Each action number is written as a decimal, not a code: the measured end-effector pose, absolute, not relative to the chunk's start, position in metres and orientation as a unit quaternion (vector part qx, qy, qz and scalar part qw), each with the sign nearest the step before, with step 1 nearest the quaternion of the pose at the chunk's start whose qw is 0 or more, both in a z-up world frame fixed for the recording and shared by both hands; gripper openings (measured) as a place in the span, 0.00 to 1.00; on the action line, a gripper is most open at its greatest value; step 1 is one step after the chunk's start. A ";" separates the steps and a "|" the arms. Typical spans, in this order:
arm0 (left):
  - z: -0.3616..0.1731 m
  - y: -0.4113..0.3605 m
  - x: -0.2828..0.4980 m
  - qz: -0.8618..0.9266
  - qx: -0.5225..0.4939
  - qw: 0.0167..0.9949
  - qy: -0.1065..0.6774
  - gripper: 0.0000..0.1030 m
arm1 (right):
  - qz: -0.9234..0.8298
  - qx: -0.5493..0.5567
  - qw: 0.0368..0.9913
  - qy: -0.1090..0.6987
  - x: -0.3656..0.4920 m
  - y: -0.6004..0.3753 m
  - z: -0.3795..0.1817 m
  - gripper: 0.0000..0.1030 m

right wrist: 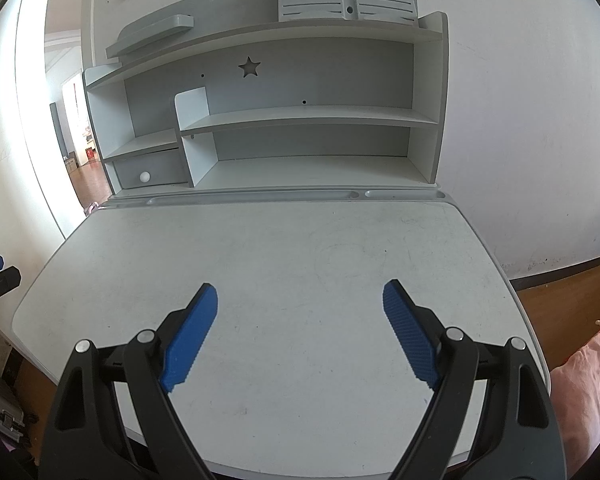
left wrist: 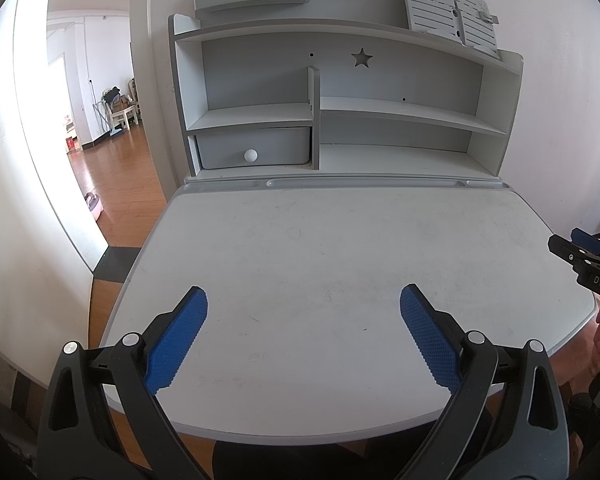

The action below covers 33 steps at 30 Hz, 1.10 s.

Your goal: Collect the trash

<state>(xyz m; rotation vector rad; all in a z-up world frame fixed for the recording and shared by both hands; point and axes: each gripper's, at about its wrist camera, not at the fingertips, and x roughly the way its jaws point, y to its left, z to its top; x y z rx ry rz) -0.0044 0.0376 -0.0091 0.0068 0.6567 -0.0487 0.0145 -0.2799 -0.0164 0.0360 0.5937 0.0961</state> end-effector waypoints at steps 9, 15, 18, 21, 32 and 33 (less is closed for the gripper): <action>-0.011 0.038 -0.006 -0.024 0.004 0.946 0.324 0.91 | 0.047 0.017 0.955 0.292 0.015 -0.279 -0.017 0.79; -0.010 0.038 -0.006 -0.023 0.004 0.946 0.324 0.91 | 0.047 0.017 0.955 0.292 0.015 -0.279 -0.017 0.79; -0.011 0.038 -0.005 -0.023 0.003 0.946 0.324 0.91 | 0.047 0.017 0.955 0.292 0.014 -0.279 -0.017 0.79; -0.011 0.038 -0.005 -0.023 0.004 0.945 0.325 0.91 | 0.048 0.017 0.955 0.292 0.014 -0.280 -0.017 0.79; -0.015 0.041 -0.012 -0.022 0.003 0.944 0.328 0.91 | 0.048 0.017 0.955 0.292 0.015 -0.279 -0.017 0.79; -0.016 0.041 -0.012 -0.022 0.003 0.944 0.329 0.91 | 0.048 0.017 0.955 0.293 0.015 -0.280 -0.017 0.79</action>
